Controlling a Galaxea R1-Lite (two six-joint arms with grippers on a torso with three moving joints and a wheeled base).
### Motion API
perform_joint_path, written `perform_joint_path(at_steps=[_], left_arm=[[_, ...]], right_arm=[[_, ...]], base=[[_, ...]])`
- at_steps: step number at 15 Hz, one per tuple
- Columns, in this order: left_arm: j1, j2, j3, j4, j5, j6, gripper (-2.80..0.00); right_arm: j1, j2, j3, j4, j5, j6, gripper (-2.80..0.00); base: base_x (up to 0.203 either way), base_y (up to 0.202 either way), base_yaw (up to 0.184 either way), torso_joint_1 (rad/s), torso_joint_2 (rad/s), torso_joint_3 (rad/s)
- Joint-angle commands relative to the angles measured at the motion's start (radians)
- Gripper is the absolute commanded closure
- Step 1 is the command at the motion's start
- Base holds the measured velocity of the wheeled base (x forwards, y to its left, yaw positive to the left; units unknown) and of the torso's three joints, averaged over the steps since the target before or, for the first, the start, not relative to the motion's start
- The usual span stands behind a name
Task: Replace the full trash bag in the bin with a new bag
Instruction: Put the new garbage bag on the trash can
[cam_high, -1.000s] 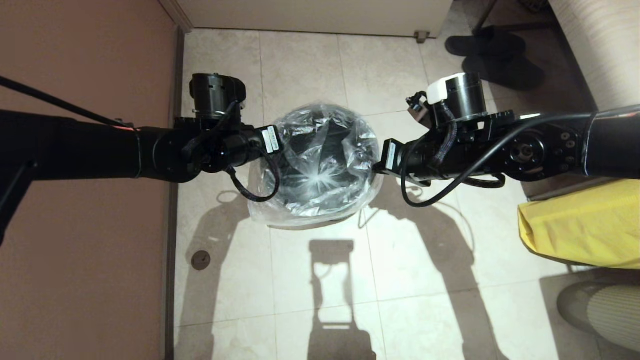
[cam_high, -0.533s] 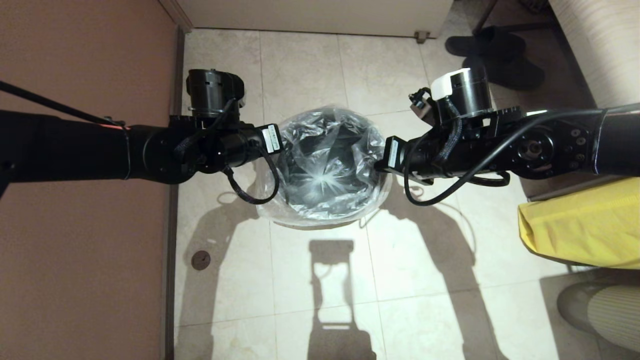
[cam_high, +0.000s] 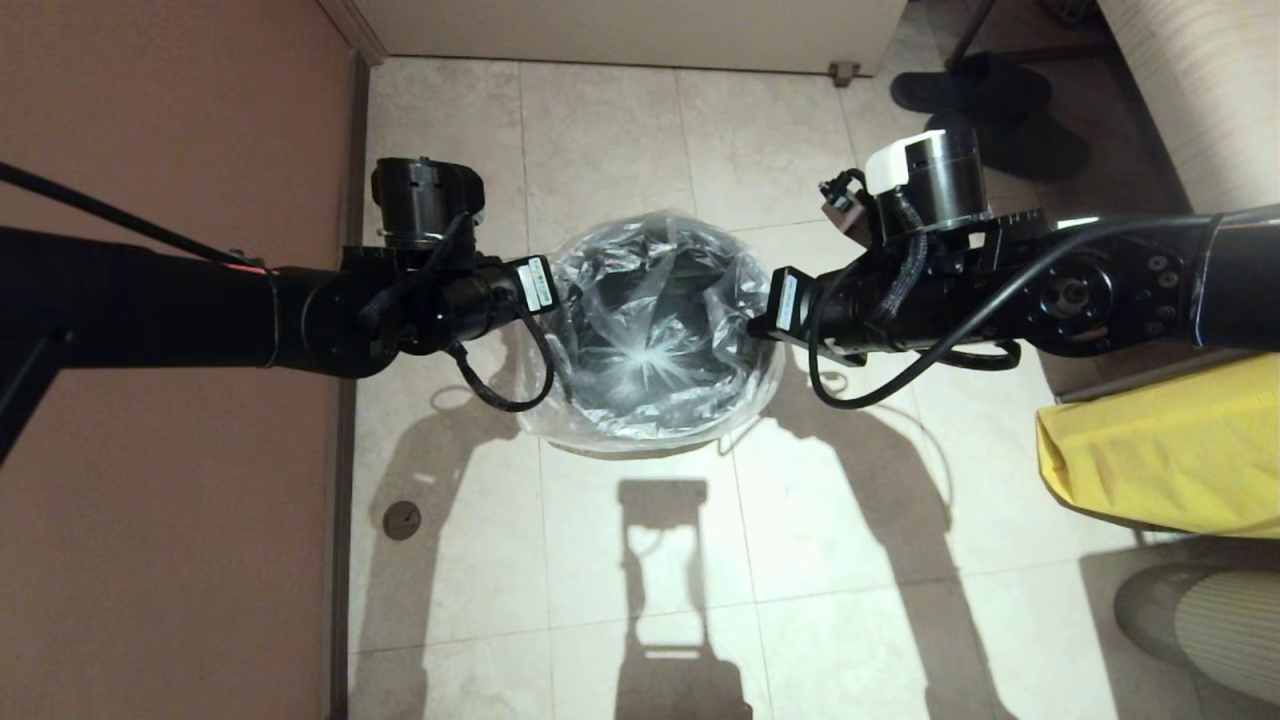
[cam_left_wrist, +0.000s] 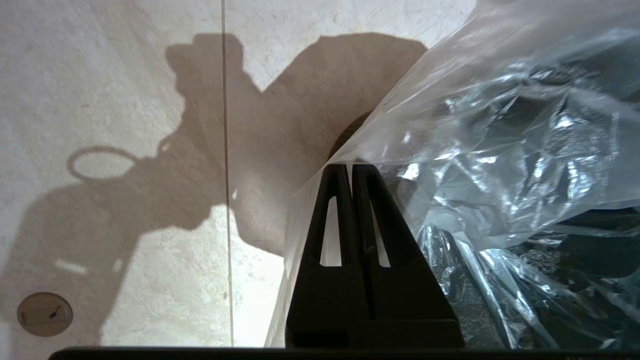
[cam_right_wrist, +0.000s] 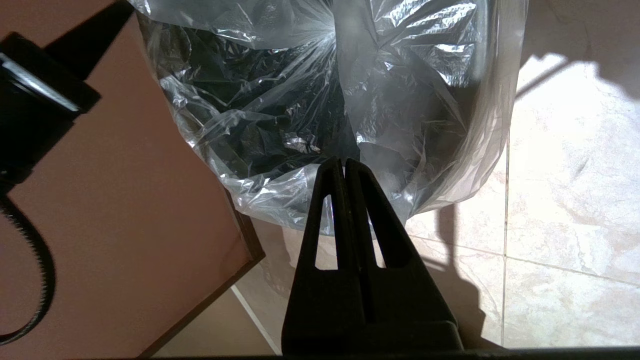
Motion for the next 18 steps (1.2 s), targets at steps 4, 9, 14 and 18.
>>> perform_joint_path(at_steps=[4,9,14,18], left_arm=[[0.001,0.026,0.015,-0.002,0.002,-0.002,0.00],[0.003,-0.033,0.042,0.003,0.003,0.002,0.00],[-0.020,-0.171,0.177,0.007,0.004,0.002,0.00],[-0.099,-0.160,0.110,0.050,0.006,0.022,0.00]], right_arm=[[0.002,-0.003,-0.004,-0.001,0.003,0.003,0.00],[0.003,-0.048,0.008,0.014,0.001,0.004,0.00],[0.003,-0.077,0.047,0.034,-0.005,0.015,0.00],[0.002,-0.100,0.102,0.031,-0.009,0.020,0.00]], base=[[0.000,0.000,0.000,0.000,0.00,0.000],[0.000,0.000,0.000,0.000,0.00,0.000],[0.000,0.000,0.000,0.000,0.00,0.000],[0.000,0.000,0.000,0.000,0.00,0.000]])
